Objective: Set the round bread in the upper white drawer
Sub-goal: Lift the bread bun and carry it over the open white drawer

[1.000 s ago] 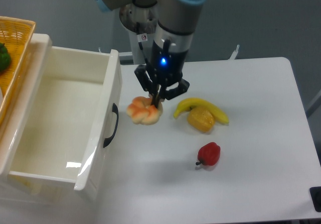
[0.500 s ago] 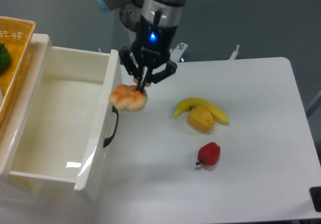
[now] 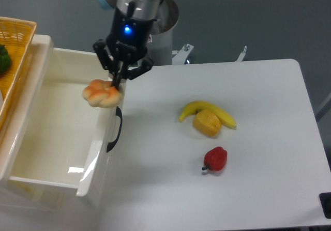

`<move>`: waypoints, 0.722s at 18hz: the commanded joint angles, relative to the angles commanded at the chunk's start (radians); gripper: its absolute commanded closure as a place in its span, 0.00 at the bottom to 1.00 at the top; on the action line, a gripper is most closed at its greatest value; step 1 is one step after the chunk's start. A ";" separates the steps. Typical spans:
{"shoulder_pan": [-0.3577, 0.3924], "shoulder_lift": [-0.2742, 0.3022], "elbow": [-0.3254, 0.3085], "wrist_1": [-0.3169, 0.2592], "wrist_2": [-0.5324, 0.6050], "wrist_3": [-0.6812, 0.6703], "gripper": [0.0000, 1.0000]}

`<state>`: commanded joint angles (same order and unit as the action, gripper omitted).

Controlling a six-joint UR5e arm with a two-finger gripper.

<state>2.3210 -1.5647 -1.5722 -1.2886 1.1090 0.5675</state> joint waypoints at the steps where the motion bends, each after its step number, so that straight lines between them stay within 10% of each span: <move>1: -0.009 0.000 -0.005 -0.002 0.000 0.000 1.00; 13: -0.078 -0.026 -0.035 -0.005 0.000 -0.001 1.00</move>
<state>2.2427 -1.5907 -1.6076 -1.2932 1.1091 0.5660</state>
